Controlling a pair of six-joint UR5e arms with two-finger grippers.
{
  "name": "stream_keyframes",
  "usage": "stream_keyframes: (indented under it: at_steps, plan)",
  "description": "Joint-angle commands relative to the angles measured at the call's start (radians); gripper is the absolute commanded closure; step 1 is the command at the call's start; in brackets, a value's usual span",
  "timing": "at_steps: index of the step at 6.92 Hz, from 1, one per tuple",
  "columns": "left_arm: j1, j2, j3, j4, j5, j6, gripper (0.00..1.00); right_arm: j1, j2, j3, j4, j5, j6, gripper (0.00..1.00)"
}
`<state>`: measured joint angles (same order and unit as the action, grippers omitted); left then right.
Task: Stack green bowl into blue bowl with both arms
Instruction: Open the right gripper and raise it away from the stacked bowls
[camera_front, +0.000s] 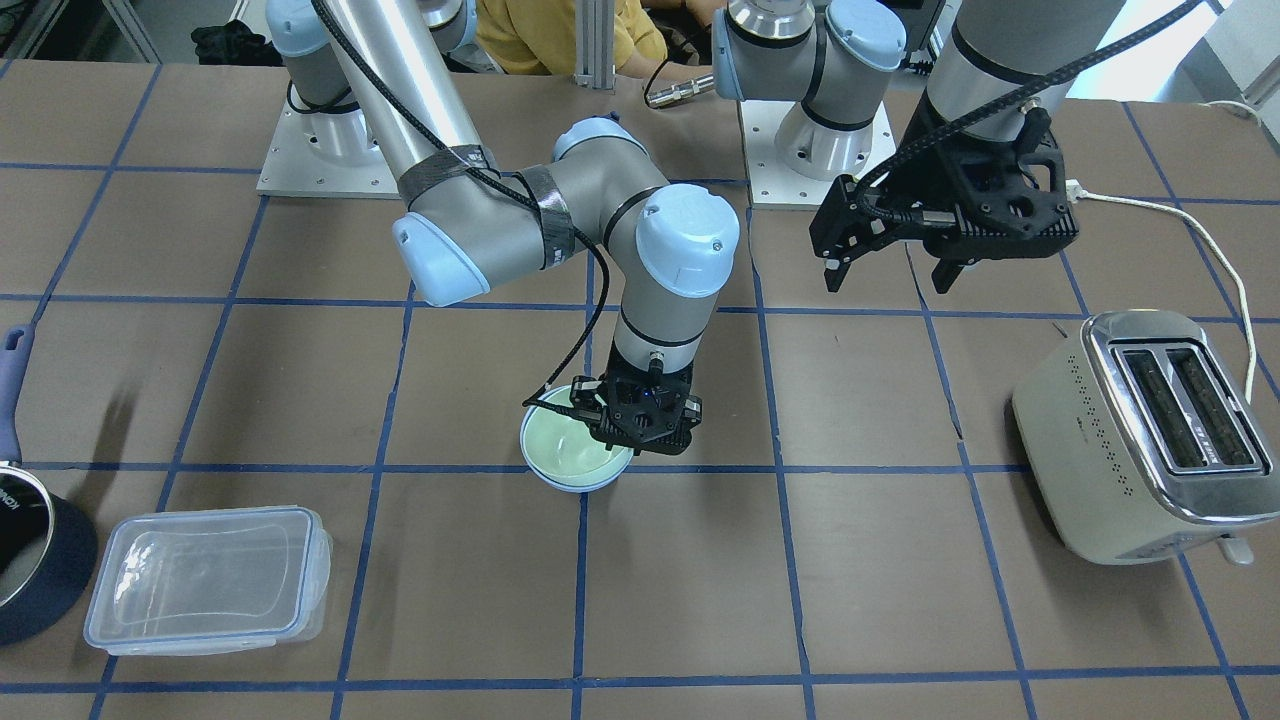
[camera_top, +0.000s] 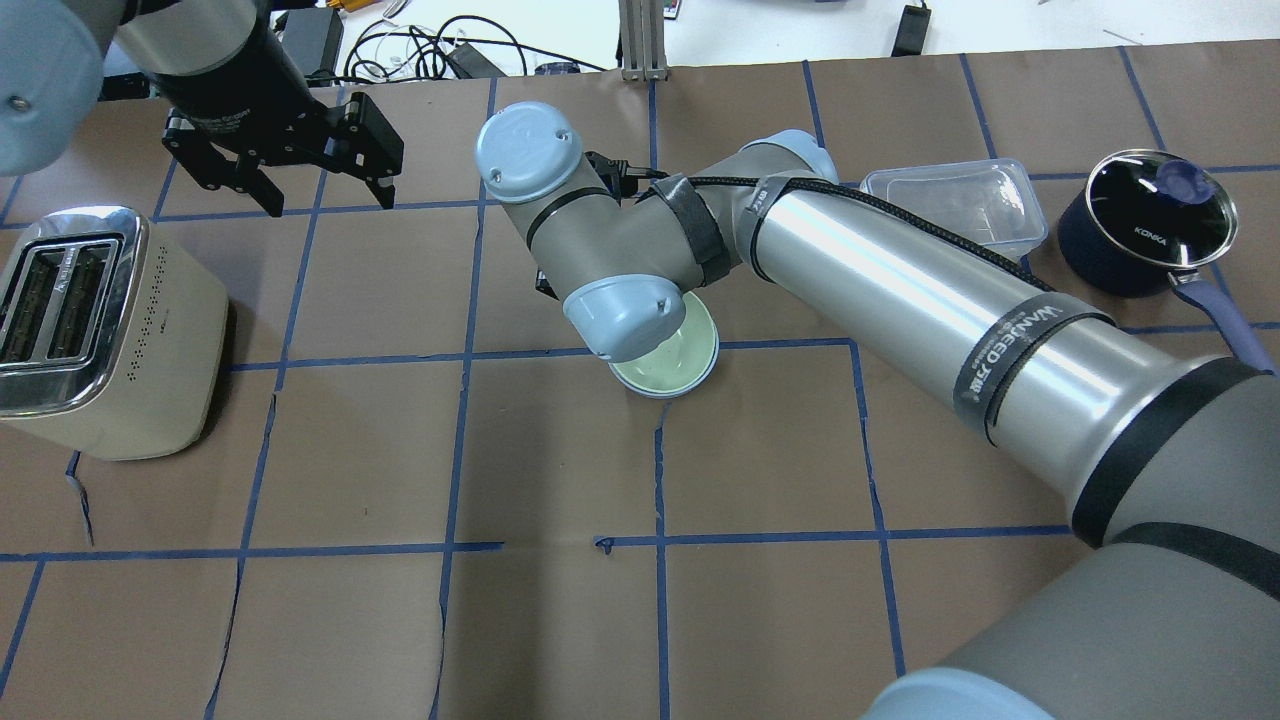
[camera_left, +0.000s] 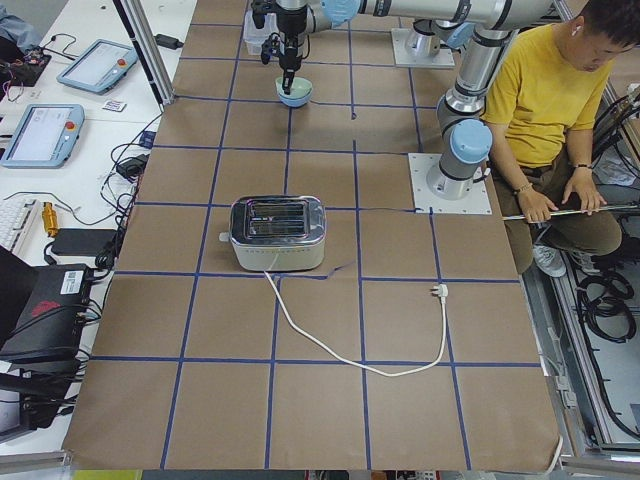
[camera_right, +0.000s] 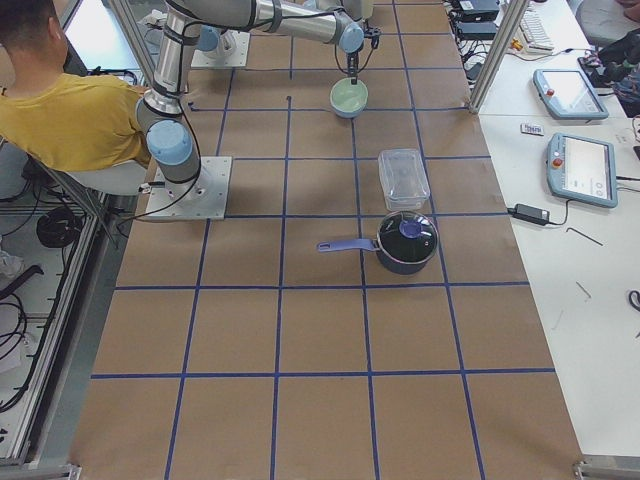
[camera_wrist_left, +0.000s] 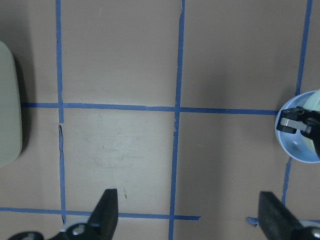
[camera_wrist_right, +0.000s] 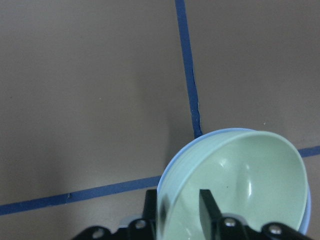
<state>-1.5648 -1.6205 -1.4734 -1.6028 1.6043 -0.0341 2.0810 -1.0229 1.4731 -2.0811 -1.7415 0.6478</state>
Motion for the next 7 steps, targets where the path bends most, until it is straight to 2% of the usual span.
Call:
stream_keyframes:
  at_steps: [1,2,3,4,5,7]
  plan:
    - [0.000,-0.002,-0.005,0.000,0.000,-0.001,0.00,-0.025,-0.012,-0.016,0.050,-0.001,-0.005,0.00]
    - [0.000,-0.002,-0.005,0.000,0.000,0.000,0.00,-0.092,-0.061,-0.039,0.131,0.003,-0.017,0.00]
    - [0.000,-0.002,0.001,0.000,-0.001,0.000,0.00,-0.172,-0.136,-0.049,0.229,0.051,-0.090,0.00]
    - [0.000,-0.004,-0.004,0.001,-0.001,-0.001,0.00,-0.243,-0.202,-0.034,0.269,0.077,-0.173,0.00]
    - [0.000,-0.004,-0.007,0.001,-0.001,-0.006,0.00,-0.292,-0.242,-0.014,0.306,0.079,-0.248,0.00]
    - [-0.001,-0.007,-0.007,0.001,0.000,-0.010,0.00,-0.388,-0.357,-0.001,0.474,0.082,-0.391,0.00]
